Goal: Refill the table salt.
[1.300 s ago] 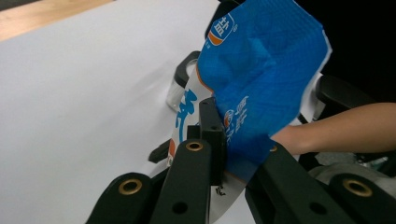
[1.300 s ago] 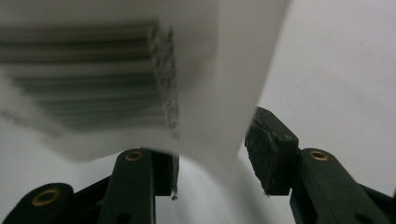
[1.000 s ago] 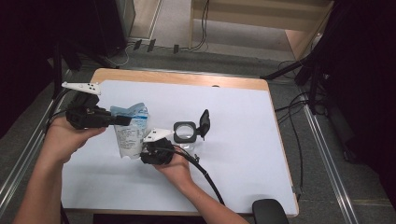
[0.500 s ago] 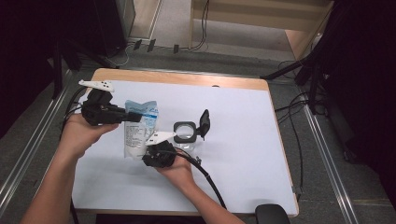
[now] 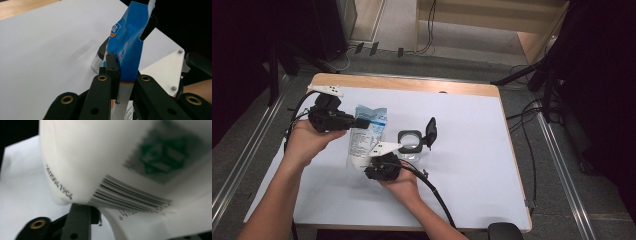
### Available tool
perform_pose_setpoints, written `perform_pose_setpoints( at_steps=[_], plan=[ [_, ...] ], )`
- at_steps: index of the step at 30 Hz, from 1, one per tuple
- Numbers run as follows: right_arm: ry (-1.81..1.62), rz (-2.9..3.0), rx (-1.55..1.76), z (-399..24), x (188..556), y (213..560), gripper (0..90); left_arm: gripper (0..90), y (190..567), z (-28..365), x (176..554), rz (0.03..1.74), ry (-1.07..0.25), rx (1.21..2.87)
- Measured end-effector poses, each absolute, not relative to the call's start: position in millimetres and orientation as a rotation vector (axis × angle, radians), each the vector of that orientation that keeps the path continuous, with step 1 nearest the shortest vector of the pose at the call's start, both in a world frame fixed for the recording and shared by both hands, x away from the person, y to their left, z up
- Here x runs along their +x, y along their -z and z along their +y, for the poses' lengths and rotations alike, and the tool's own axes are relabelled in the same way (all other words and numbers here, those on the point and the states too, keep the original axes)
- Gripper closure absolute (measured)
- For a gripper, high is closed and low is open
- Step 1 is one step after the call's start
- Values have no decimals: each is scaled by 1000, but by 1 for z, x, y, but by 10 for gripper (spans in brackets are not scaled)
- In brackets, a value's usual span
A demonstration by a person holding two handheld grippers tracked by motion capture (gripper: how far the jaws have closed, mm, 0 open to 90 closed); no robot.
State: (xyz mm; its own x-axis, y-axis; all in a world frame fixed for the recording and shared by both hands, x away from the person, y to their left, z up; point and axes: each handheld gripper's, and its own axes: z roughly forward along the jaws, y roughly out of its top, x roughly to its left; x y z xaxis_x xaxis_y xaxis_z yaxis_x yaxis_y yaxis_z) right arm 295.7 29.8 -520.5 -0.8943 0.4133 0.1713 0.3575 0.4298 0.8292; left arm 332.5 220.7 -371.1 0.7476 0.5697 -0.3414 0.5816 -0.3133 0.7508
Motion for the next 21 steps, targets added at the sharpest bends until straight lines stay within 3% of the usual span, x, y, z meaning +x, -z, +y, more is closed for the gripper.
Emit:
perform_pose_setpoints(
  at_steps=[7,14,21],
  plan=[
    [-1507,2613,755,25,298,523,708,868,374,218,334,872,4,1988],
    [-1489,2566,723,23,295,521,567,896,372,222,333,950,-60,1984],
    [-1498,2571,718,21,294,519,605,893,373,224,335,970,-61,1968]
  ],
)
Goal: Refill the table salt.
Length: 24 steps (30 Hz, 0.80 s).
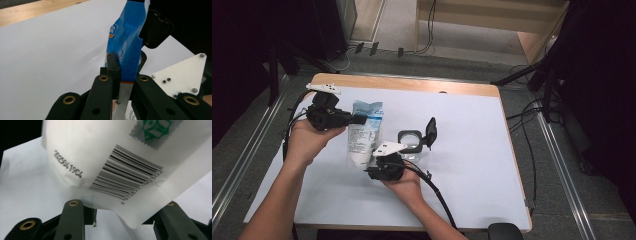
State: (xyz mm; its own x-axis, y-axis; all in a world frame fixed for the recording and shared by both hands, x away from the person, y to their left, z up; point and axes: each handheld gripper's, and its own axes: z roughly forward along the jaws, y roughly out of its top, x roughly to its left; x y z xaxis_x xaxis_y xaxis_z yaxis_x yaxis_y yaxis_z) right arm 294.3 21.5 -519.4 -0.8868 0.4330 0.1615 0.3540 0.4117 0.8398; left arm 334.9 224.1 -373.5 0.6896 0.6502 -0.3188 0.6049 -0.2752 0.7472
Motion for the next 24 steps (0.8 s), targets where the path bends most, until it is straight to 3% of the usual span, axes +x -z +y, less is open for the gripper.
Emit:
perform_pose_setpoints(
  at_steps=[1,10,19,24],
  plan=[
    [-1512,2581,724,22,294,520,650,889,374,222,335,957,-48,1963],
    [-1543,2609,772,21,297,523,741,836,374,215,333,907,-19,1960],
    [-1588,2612,800,18,299,522,768,751,378,204,328,862,-59,2064],
    [-1609,2606,793,17,299,519,767,853,378,204,326,843,-35,2056]
  ],
)
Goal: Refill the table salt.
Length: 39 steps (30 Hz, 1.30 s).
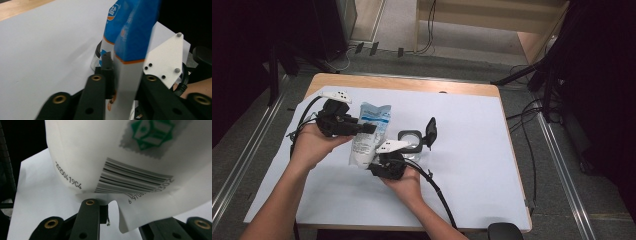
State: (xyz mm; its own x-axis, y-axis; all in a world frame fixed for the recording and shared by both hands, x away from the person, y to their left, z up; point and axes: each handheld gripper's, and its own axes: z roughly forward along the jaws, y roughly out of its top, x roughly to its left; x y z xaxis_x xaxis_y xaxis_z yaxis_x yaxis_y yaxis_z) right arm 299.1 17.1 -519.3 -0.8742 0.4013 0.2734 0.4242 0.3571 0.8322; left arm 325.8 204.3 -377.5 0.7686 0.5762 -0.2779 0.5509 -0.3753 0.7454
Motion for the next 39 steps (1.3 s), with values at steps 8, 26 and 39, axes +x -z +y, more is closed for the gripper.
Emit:
perform_pose_setpoints(
  at_steps=[8,26,39],
  plan=[
    [1637,-2671,-730,22,292,515,562,891,382,198,327,893,-33,2053],
    [1666,-2627,-729,22,287,514,662,782,389,194,329,863,44,2024],
    [1668,-2603,-739,18,288,517,684,854,392,199,327,867,71,2025]
  ],
)
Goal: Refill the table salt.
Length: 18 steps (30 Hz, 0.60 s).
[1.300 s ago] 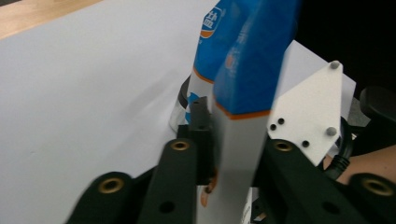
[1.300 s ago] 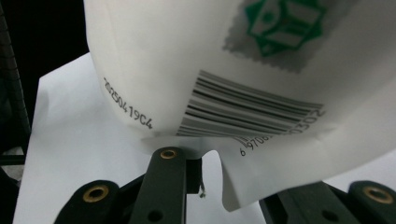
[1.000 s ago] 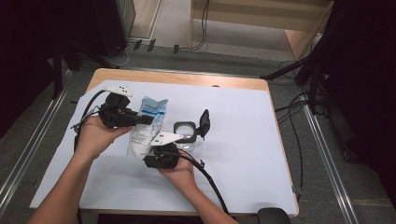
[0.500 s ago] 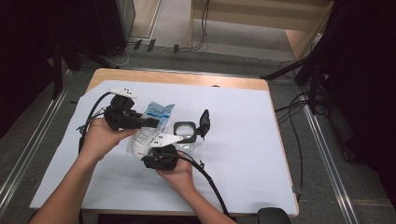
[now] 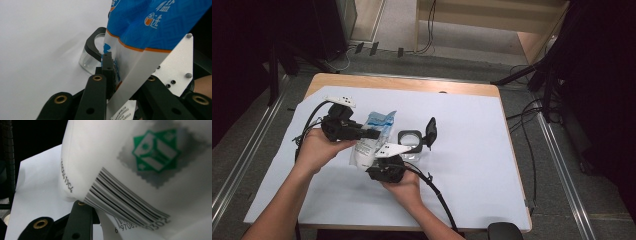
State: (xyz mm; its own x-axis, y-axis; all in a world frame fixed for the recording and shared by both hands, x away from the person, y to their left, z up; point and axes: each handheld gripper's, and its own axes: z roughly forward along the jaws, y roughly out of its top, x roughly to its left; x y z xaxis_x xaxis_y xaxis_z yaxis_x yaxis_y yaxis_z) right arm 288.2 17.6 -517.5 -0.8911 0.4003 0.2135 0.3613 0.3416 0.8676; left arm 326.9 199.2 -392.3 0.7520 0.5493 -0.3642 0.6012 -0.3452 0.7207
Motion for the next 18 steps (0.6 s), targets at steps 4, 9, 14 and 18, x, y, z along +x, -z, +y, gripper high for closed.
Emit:
perform_pose_setpoints(
  at_steps=[4,9,14,18],
  plan=[
    [-1598,2549,720,18,288,517,641,884,393,200,328,900,46,2032],
    [-1543,2525,742,16,287,516,524,899,393,207,331,958,44,2016],
    [-1512,2491,713,15,283,513,528,900,393,210,332,1003,35,1998],
    [-1513,2495,699,16,282,513,595,894,393,209,332,1003,42,1999]
  ],
)
